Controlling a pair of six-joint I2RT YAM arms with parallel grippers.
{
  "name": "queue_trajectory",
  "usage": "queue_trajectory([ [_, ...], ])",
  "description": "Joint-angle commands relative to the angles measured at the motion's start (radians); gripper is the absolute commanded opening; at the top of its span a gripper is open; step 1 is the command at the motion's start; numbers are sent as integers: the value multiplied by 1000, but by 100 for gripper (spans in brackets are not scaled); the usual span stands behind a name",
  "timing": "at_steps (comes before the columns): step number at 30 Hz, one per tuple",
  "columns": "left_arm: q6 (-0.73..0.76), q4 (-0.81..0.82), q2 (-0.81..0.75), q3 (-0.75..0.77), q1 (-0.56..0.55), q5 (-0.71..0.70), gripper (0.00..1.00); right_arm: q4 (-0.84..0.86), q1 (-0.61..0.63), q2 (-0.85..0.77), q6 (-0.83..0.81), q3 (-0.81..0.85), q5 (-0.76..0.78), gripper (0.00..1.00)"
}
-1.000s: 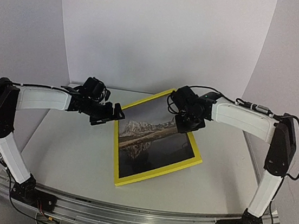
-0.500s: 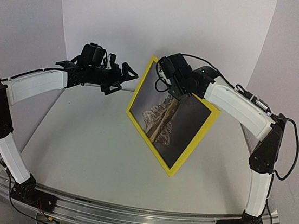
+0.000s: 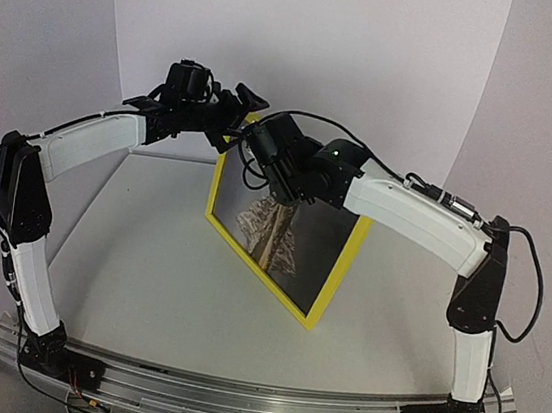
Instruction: Take the photo out of the frame
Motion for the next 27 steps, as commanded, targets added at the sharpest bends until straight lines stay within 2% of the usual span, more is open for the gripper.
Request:
queue_trajectory([
  [1,-69,-18,10,39,-5,-48,99,72,41,15,-8,-3,68,0],
  [13,-45,-205,-118,-44,-19,-179,100,98,149,61,-45,-13,191,0],
  [19,-42,-250,-173,-69,-20,-227,98,105,226,76,-38,0,222,1],
  [23,-52,-239,-212,-109,-20,-244,95,110,256,90,-34,26,228,6],
  [27,-52,-248,-227,-118,-21,-245,85,114,279,112,-36,51,225,10],
])
